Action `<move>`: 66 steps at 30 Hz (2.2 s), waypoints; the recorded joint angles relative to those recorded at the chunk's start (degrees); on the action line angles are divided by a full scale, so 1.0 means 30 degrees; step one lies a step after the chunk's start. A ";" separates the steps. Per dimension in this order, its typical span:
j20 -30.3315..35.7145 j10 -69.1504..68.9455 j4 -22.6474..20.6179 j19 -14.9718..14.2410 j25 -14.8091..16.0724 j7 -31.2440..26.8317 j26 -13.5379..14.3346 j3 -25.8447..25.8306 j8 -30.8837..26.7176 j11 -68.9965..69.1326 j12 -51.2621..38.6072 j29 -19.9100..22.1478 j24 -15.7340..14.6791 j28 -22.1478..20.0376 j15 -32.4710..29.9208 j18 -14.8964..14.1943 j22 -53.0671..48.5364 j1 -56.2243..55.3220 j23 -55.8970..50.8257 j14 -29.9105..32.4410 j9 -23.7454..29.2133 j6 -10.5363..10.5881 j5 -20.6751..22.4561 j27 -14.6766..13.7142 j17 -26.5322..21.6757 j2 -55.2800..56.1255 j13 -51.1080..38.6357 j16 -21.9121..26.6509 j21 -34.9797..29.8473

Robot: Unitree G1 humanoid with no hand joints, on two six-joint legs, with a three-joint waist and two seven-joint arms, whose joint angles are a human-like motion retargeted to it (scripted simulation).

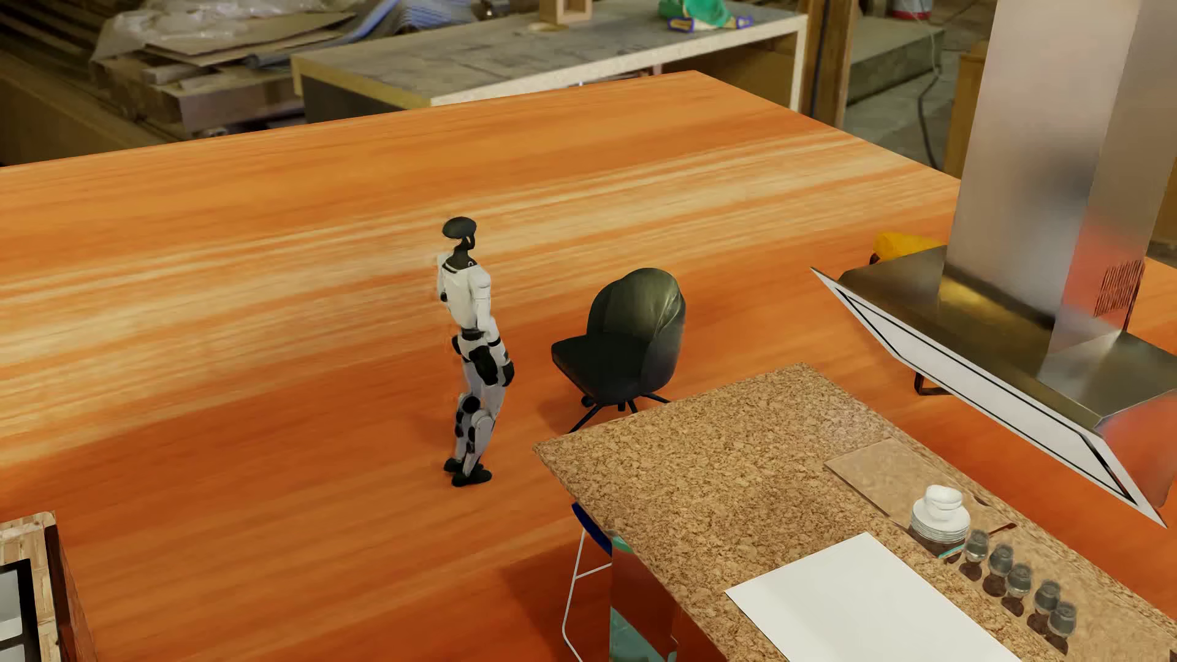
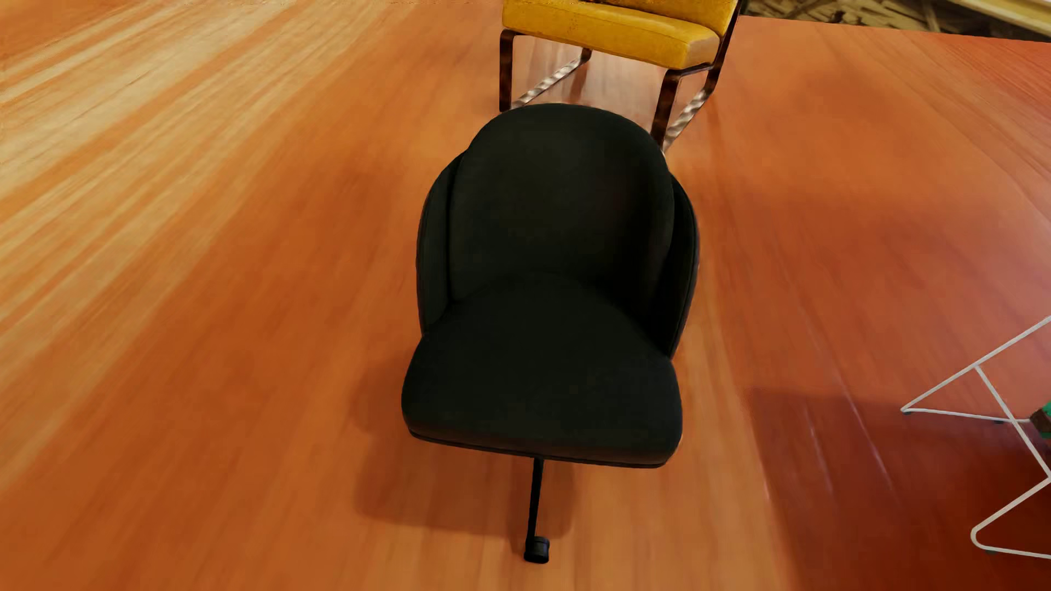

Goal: Stand still

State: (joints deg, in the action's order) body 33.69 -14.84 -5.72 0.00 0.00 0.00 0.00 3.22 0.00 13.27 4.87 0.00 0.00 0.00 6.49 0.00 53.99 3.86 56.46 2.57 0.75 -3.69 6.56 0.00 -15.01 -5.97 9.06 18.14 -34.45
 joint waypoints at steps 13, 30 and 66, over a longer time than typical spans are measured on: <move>-0.1121 0.0375 0.0450 0.0000 0.0000 0.0000 0.0000 0.0400 0.0000 0.0308 0.0490 0.0000 0.0000 0.0000 0.0135 0.0000 -0.0305 0.0121 0.0282 0.0056 -0.0280 0.0115 0.0343 0.0000 0.0234 0.0331 0.0190 -0.0012 0.0750; -0.1179 0.0515 0.0368 0.0000 0.0000 0.0000 0.0000 0.0435 0.0000 -0.0265 0.0440 0.0000 0.0000 0.0000 0.0015 0.0000 -0.0233 0.0261 0.0348 -0.0222 -0.0350 0.0045 0.0277 0.0000 0.0321 0.0060 0.0176 0.0017 0.0783; -0.0875 0.0510 0.0292 0.0000 0.0000 0.0000 0.0000 0.0444 0.0000 -0.0165 0.0257 0.0000 0.0000 0.0000 0.0118 0.0000 -0.0183 0.0286 0.0353 -0.0216 -0.0291 0.0046 0.0272 0.0000 0.0274 0.0105 0.0055 0.0040 0.0619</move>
State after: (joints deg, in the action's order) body 31.07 -13.31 -4.85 0.00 0.00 0.00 0.00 4.56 0.00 12.78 5.64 0.00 0.00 0.00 6.84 0.00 53.45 4.72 57.51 1.92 -0.13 -3.55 7.38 0.00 -14.19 -5.65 9.23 18.26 -32.60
